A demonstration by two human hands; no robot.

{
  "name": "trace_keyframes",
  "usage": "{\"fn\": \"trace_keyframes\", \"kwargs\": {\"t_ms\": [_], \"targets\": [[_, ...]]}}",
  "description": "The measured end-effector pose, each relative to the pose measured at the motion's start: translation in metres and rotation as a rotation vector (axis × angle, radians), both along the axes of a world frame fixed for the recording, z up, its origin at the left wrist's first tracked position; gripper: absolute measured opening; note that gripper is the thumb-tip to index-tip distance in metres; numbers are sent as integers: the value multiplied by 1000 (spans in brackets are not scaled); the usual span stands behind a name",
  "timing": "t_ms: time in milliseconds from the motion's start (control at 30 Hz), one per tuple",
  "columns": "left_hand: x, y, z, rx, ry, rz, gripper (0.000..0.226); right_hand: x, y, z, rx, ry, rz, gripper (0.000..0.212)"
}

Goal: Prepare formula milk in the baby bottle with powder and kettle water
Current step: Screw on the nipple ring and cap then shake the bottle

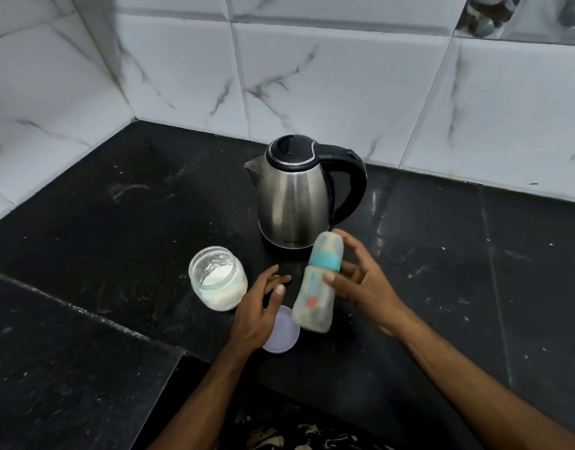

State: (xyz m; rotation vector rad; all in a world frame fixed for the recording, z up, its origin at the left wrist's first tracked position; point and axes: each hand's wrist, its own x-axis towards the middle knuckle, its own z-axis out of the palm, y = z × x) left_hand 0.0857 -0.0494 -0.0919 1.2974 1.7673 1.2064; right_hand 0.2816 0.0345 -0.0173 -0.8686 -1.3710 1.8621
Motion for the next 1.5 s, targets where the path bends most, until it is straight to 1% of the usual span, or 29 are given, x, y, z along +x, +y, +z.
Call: {"fn": "trace_keyframes", "kwargs": {"t_ms": [33,67,133,167,200,233,267,333,367,500,600,700,800,967,1133,1333,1500], "targets": [[0,0,0,0,-1,0,69,1,2,-2,18,-4,22,78],[0,0,0,3,-5,-1,69,1,6,-2,5,49,-38,81],[0,0,0,-1,2,0,69,-3,15,2,-139,256,-272,78],[0,-1,0,-3,8,5,69,-4,18,1,-188,334,-343,75],[1,-1,0,-4,10,5,69,-5,17,-1,-202,353,-347,77],[1,-1,1,-8,10,8,68,-6,13,-4,-192,321,-284,81],[0,-1,1,-11,9,7,68,-6,7,-4,-164,244,-181,86],[0,-1,1,-15,8,-1,69,-6,-1,-5,-76,90,-1,87],[-1,-1,1,-19,11,-1,70,-6,1,-5,-50,79,7,86],[0,-1,2,-28,25,3,68,-4,16,14,1,187,-182,76],[-1,-2,-1,-25,14,-8,69,1,31,34,187,129,-194,77],[-2,-1,-3,-22,10,-8,69,6,42,51,327,94,-211,77],[-2,0,-3,-14,4,-9,69,6,49,51,447,15,-200,80],[-2,1,-2,-8,-14,-11,64,5,47,21,485,-163,-141,80],[-2,1,-1,-18,-25,-11,59,4,44,-4,523,-270,-157,81],[-2,0,1,-41,-25,-11,56,5,41,-20,549,-297,-237,81],[-2,-1,1,-45,-25,-20,59,5,39,-31,531,-327,-273,80]]}}
